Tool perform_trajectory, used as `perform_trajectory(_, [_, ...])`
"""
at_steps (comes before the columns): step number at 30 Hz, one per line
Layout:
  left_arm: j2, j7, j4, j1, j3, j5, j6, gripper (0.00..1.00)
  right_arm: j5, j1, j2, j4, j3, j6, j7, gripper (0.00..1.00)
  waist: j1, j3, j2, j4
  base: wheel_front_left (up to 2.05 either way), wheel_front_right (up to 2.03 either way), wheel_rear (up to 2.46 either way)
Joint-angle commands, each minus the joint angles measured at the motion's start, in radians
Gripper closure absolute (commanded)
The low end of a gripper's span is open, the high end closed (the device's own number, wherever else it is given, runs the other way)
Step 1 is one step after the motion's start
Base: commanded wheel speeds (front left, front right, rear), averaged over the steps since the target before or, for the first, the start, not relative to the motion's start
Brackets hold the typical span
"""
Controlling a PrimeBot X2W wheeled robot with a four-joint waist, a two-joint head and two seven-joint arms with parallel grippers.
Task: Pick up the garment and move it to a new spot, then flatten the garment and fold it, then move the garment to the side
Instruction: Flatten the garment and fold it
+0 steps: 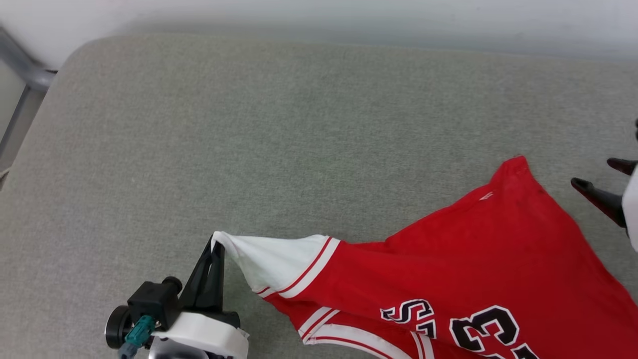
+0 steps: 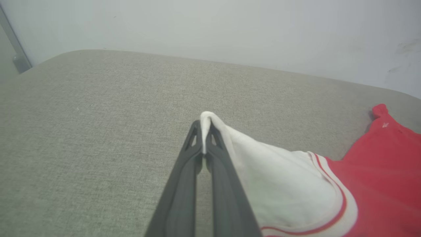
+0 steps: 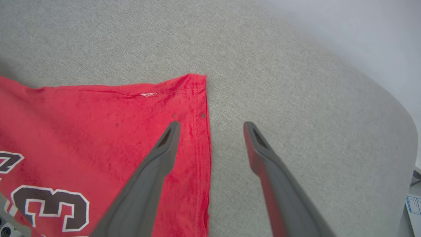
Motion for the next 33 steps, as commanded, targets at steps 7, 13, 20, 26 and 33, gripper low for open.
perform_trajectory(7, [-0.018,-0.014,-0.003,-0.061,-0.027,0.013,-0.008,1.0,-0.037,-0.199,0.065,0.153,0.14,-0.001,0.096,0.0,-0.0002,0.075,0.0,0.065,0.0,0.0,0.0])
perform_trajectory(13, [-0.028,-0.02,-0.003,-0.088,-0.042,0.018,-0.012,1.0,-0.054,-0.293,0.114,0.313,0.217,-0.001,0.088,0.0,-0.0002,0.121,0.0,0.094,0.0,0.0,0.0])
perform_trajectory(20, [-0.039,-0.026,0.004,-0.111,-0.049,0.019,-0.012,1.0,-0.035,-0.304,0.151,0.466,0.3,-0.001,0.016,0.0,-0.0002,0.151,0.0,0.11,0.0,0.0,0.0])
perform_trajectory(26, [-0.041,-0.029,0.015,-0.114,-0.047,0.018,-0.011,1.0,-0.017,-0.297,0.151,0.53,0.392,-0.001,-0.059,0.89,-0.0002,0.154,0.0,0.099,0.0,0.0,0.0])
perform_trajectory(33, [-0.029,-0.031,0.031,-0.101,-0.043,0.019,-0.014,1.0,0.023,-0.36,0.135,0.536,0.447,-0.001,-0.227,1.0,-0.0002,0.11,0.0,0.064,0.0,0.0,0.0])
